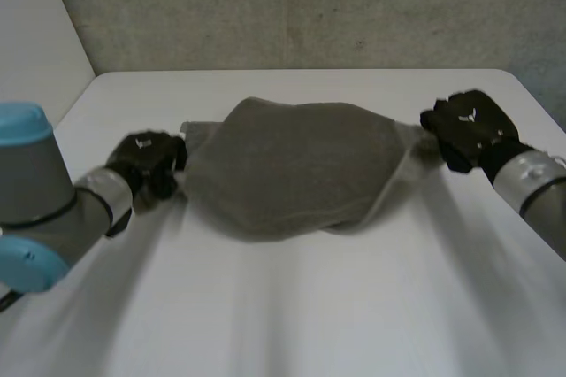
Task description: Fold the towel.
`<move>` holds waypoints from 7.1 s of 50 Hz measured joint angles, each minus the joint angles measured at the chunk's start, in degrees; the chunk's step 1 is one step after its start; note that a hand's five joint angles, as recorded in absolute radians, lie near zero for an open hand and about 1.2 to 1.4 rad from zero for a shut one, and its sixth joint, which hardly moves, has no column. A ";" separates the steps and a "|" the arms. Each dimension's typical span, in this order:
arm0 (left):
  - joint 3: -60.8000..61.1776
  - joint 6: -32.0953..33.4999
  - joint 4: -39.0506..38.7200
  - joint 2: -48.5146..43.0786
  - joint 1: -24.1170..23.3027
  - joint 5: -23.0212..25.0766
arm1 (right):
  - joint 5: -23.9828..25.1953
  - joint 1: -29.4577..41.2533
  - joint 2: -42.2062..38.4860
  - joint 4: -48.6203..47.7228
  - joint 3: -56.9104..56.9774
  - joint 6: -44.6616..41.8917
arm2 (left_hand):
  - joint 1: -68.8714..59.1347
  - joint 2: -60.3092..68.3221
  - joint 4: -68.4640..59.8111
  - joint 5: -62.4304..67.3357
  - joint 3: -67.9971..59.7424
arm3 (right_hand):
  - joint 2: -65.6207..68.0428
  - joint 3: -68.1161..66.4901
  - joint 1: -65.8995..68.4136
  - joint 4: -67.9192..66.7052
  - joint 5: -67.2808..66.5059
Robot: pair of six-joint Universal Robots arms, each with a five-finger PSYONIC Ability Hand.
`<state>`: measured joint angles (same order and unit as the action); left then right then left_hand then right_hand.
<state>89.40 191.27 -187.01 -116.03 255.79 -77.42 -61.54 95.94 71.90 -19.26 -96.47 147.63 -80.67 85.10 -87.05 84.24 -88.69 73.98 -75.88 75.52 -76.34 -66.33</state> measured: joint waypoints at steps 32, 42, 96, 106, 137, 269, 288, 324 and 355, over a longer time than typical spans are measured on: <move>4.79 10.08 -7.87 -2.18 3.05 0.89 | 0.28 -9.66 -1.84 -0.57 -5.58 15.63 | 25.89 -29.17 31.74 -28.41 32.65 | 0.00 0.00 0.01 0.00 0.00; 0.18 12.71 -9.51 -5.07 3.16 -0.05 | -0.19 -9.68 -3.58 -0.60 -5.82 14.37 | 63.39 -68.47 70.14 -69.65 72.50 | 0.00 0.00 -0.02 0.00 0.00; 27.79 24.56 -4.57 9.29 5.51 2.06 | -0.39 -9.15 -4.24 -0.06 -6.53 11.97 | 48.09 -53.13 54.10 -53.61 56.54 | 0.00 0.00 -0.02 0.00 0.00; 22.59 24.74 -5.58 5.64 5.48 1.69 | -0.41 -8.55 -4.64 0.01 -6.65 11.19 | 48.09 -53.13 54.10 -53.81 56.58 | 0.00 0.00 -0.02 0.00 0.00; 10.86 23.87 -6.17 -2.81 4.14 1.57 | -0.40 -7.44 -5.44 0.01 -7.17 8.99 | 20.74 -24.96 26.97 -24.92 28.53 | 0.00 0.00 -0.02 0.00 0.00; -8.90 4.63 15.87 18.49 3.74 1.73 | -5.38 -3.22 10.65 43.66 28.93 -4.28 | 2.08 -0.53 0.42 0.48 0.10 | 0.00 -0.54 -0.03 0.00 -0.03; -65.15 12.54 19.52 -17.09 -2.11 -9.65 | -23.67 10.52 -12.26 0.23 44.21 -14.65 | 2.08 0.29 -0.08 0.47 -0.08 | 0.00 -0.54 -0.03 0.00 -0.05; 2.55 10.10 -13.52 -3.90 1.57 -0.12 | -12.44 4.16 -18.50 0.16 9.82 -5.77 | 2.15 0.33 -0.08 1.25 -0.20 | 0.41 -0.54 -0.03 0.00 -0.27; 26.66 17.15 -0.49 31.46 11.46 11.69 | 1.27 -13.45 18.55 32.06 -0.41 -3.17 | 2.15 0.33 -0.08 1.26 -0.22 | 0.41 -0.54 -0.03 0.00 -0.27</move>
<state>116.06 208.42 -187.50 -84.57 267.26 -65.73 -60.27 82.48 90.45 12.80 -96.88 144.46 -78.52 85.43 -87.13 85.50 -88.90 74.38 -76.42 75.49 -76.35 -66.60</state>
